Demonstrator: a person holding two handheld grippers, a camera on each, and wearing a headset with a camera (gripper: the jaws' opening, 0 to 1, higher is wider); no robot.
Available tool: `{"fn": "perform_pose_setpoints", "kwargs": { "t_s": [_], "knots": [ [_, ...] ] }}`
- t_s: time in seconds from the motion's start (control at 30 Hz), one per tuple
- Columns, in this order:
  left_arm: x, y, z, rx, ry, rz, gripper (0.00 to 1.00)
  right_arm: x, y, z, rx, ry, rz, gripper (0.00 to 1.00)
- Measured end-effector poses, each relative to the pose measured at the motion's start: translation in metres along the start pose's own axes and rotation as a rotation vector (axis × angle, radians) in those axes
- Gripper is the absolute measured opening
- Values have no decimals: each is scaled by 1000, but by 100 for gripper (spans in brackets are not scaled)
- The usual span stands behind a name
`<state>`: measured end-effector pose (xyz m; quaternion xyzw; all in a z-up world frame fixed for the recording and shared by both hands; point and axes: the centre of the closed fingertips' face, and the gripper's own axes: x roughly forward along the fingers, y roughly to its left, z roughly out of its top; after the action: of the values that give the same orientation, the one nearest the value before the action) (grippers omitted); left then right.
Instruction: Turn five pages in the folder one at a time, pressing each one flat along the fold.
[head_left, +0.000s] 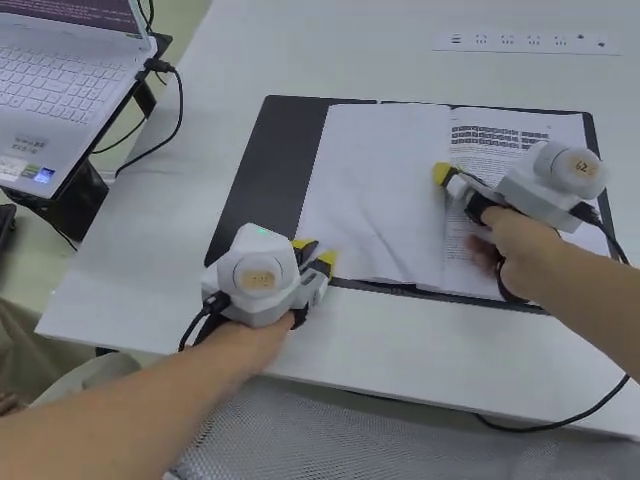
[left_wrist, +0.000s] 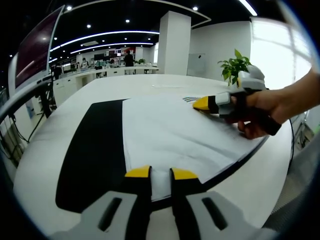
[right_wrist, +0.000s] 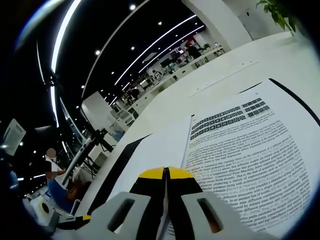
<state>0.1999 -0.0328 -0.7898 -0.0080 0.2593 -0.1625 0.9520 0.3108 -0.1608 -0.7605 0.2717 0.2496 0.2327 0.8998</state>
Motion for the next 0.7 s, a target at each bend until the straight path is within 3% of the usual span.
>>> {"fn": "perform_pose_setpoints", "kwargs": {
  "t_s": [0.37, 0.7],
  "knots": [
    [0, 0, 0, 4, -1, 0, 13, -12, 3, -8, 57, 0, 5, 0],
    [-1, -1, 0, 6, -2, -1, 13, -18, 7, -21, 50, 16, 27, 0]
  ]
}}
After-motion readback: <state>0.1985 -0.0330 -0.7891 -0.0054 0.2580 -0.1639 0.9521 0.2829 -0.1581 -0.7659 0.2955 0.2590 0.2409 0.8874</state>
